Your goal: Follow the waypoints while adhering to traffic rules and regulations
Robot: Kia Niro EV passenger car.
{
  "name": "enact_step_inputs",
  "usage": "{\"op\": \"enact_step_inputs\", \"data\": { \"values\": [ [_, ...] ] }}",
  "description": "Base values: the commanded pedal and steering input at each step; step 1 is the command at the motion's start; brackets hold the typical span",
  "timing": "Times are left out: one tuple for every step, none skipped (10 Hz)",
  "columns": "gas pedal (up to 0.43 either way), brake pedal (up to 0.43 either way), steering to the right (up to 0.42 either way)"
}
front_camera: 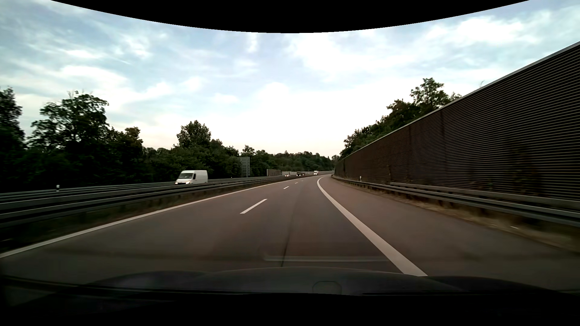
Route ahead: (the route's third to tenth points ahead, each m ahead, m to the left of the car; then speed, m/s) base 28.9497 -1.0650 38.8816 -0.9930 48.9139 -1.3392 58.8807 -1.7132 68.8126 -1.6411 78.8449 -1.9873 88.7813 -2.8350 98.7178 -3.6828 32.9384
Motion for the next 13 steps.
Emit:
{"op": "enact_step_inputs", "data": {
  "values": [
    [0.228,0.006,0.003],
    [0.228,0.006,0.003],
    [0.228,0.006,0.003],
    [0.228,0.006,0.003],
    [0.228,0.006,0.003],
    [0.228,0.006,0.004],
    [0.228,0.006,0.005],
    [0.228,0.006,0.006],
    [0.24,0.006,0.006],
    [0.24,0.006,0.006],
    [0.24,0.006,0.006],
    [0.24,0.006,0.006],
    [0.24,0.006,0.007]
  ]
}}
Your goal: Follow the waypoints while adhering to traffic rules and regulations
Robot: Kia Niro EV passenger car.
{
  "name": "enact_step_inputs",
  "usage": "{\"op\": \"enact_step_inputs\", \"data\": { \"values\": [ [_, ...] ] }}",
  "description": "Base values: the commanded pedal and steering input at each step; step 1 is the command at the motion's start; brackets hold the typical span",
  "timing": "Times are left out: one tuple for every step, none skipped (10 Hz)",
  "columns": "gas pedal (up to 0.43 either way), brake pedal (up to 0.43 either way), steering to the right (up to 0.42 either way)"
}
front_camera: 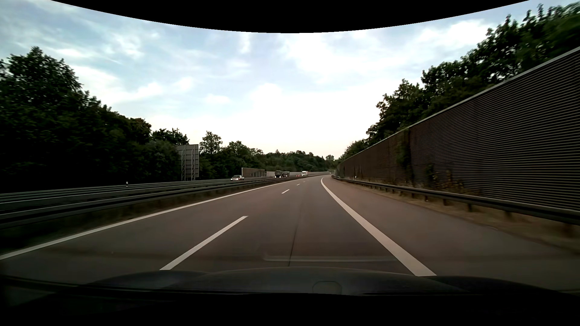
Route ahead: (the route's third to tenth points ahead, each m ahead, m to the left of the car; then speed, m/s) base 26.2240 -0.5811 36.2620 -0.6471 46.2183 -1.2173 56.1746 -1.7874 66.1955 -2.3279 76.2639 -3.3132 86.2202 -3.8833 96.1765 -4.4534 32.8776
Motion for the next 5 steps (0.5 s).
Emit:
{"op": "enact_step_inputs", "data": {
  "values": [
    [0.24,0.006,0.006],
    [0.24,0.006,0.006],
    [0.24,0.006,0.006],
    [0.24,0.006,0.006],
    [0.248,0.006,0.006]
  ]
}}
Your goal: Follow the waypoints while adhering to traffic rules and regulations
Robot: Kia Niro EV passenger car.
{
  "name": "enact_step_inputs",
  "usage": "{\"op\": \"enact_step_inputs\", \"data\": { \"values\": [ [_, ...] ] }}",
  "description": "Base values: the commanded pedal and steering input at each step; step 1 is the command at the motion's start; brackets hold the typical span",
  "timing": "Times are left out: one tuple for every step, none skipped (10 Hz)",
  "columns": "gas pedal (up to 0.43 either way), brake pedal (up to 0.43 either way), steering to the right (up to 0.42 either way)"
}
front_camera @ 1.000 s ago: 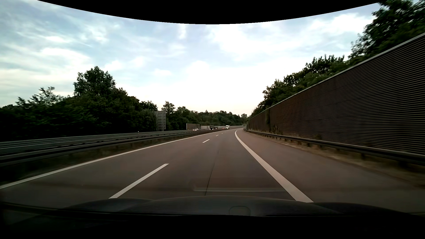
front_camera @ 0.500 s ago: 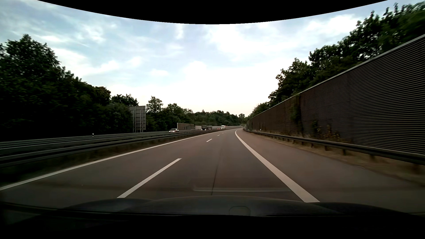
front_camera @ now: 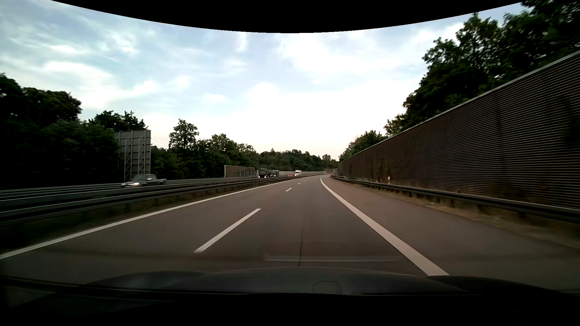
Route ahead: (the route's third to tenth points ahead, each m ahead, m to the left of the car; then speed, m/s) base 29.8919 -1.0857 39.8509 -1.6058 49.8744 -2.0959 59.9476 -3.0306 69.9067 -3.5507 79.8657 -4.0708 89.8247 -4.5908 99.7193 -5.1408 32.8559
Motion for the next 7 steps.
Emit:
{"op": "enact_step_inputs", "data": {
  "values": [
    [0.268,0.006,0.008],
    [0.268,0.006,0.009],
    [0.268,0.006,0.009],
    [0.268,0.006,0.009],
    [0.268,0.006,0.009],
    [0.268,0.006,0.009],
    [0.268,0.006,0.008]
  ]
}}
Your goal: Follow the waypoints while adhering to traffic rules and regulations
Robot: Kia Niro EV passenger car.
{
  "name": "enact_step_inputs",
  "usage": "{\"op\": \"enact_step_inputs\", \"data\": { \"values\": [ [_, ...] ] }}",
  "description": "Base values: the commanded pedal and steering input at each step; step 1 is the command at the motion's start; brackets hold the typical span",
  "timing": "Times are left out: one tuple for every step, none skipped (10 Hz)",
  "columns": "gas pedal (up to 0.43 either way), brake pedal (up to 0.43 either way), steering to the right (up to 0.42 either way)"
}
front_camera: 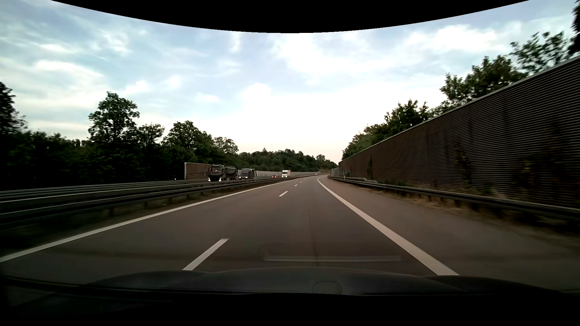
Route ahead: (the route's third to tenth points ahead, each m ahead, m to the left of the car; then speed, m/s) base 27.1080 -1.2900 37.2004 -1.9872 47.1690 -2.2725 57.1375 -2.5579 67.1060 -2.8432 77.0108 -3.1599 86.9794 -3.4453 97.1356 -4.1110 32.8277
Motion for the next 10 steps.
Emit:
{"op": "enact_step_inputs", "data": {
  "values": [
    [0.268,0.006,0.008],
    [0.268,0.006,0.008],
    [0.268,0.006,0.007],
    [0.268,0.006,0.007],
    [0.268,0.006,0.006],
    [0.268,0.006,0.006],
    [0.268,0.006,0.005],
    [0.268,0.006,0.005],
    [0.268,0.006,0.005],
    [0.268,0.006,0.005]
  ]
}}
